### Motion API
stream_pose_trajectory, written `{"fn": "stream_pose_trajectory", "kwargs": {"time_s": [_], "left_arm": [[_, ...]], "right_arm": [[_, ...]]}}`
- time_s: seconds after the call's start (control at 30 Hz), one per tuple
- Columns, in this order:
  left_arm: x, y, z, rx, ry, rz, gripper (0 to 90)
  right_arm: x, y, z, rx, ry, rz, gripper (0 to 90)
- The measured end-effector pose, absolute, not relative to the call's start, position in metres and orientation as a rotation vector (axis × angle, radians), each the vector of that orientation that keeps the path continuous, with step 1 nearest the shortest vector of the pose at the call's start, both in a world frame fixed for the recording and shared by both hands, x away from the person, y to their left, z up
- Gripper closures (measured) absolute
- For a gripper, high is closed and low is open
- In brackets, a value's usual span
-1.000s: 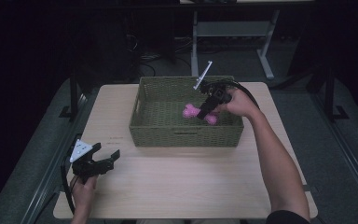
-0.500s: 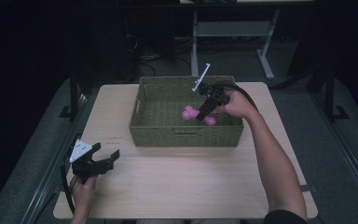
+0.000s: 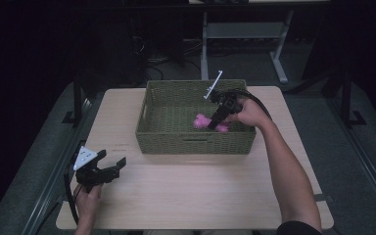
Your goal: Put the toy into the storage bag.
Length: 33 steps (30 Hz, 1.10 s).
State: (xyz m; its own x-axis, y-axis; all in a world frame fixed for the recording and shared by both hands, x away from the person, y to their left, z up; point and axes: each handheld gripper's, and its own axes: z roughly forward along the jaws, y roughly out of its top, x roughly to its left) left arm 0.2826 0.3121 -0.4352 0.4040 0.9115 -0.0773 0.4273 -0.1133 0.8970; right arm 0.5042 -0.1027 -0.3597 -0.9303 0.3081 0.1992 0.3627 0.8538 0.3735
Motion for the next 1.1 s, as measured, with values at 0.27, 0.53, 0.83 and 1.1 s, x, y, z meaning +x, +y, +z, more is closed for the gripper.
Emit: {"fn": "stream_pose_trajectory", "kwargs": {"time_s": [0.27, 0.53, 0.83, 1.1], "left_arm": [[0.282, 0.313, -0.435, 1.717, 1.179, 0.644, 13.9], [0.283, 0.312, -0.435, 1.721, 1.176, 0.642, 13.9], [0.283, 0.312, -0.435, 1.719, 1.176, 0.642, 13.9], [0.283, 0.312, -0.435, 1.718, 1.177, 0.642, 13.9]], "right_arm": [[0.503, -0.101, -0.36, -0.524, -2.897, -0.627, 58.1], [0.503, -0.101, -0.368, -0.532, -2.893, -0.61, 58.0], [0.503, -0.102, -0.374, -0.545, -2.887, -0.591, 58.0], [0.503, -0.101, -0.38, -0.546, -2.89, -0.567, 57.9]]}}
